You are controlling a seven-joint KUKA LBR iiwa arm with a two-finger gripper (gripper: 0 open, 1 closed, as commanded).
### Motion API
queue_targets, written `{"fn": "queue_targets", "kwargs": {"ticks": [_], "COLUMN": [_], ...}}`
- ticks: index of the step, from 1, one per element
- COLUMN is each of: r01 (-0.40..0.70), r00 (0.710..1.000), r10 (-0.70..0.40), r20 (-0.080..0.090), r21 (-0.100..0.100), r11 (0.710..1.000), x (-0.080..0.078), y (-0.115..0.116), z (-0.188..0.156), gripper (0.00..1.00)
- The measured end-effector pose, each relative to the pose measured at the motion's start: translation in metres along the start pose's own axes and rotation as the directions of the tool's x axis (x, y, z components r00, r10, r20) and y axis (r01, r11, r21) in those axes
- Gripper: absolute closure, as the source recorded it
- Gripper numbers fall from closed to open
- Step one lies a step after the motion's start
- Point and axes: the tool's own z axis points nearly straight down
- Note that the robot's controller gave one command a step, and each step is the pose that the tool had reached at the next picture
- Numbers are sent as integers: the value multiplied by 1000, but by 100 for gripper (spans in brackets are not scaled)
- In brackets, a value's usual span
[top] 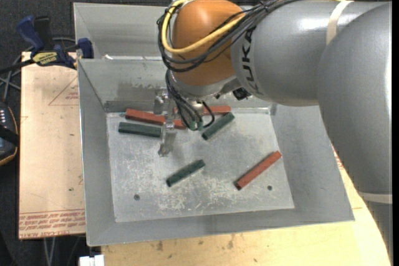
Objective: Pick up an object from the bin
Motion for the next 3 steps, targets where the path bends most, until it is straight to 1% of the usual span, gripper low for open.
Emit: {"fn": "queue_targets", "kwargs": {"ticks": [1, 2, 3], "r01": [-15, -216, -377], "r00": [1000, 976, 926], "r10": [15, 216, 377], "r20": [-4, -5, -19], "r21": [1, 3, 11], "r11": [1000, 976, 926], "x": [-34, -30, -53], "y": [-6, -5, 0], "z": [20, 39, 111], "gripper": [0, 0, 0]}}
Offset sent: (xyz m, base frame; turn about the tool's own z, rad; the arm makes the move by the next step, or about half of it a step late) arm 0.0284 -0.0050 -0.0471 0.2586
